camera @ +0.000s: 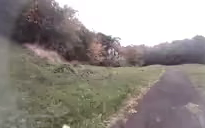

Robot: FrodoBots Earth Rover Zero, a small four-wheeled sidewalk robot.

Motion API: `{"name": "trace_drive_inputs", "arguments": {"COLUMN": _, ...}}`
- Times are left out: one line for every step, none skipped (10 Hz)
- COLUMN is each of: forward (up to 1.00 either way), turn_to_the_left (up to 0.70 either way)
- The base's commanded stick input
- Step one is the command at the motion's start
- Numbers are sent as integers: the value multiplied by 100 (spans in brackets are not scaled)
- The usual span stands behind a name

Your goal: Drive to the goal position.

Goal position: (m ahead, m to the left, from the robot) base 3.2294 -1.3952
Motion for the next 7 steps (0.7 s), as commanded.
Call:
{"name": "trace_drive_inputs", "arguments": {"forward": 100, "turn_to_the_left": -40}}
{"name": "trace_drive_inputs", "arguments": {"forward": 100, "turn_to_the_left": -40}}
{"name": "trace_drive_inputs", "arguments": {"forward": 100, "turn_to_the_left": -40}}
{"name": "trace_drive_inputs", "arguments": {"forward": 100, "turn_to_the_left": -40}}
{"name": "trace_drive_inputs", "arguments": {"forward": 100, "turn_to_the_left": -40}}
{"name": "trace_drive_inputs", "arguments": {"forward": 100, "turn_to_the_left": -40}}
{"name": "trace_drive_inputs", "arguments": {"forward": 100, "turn_to_the_left": -40}}
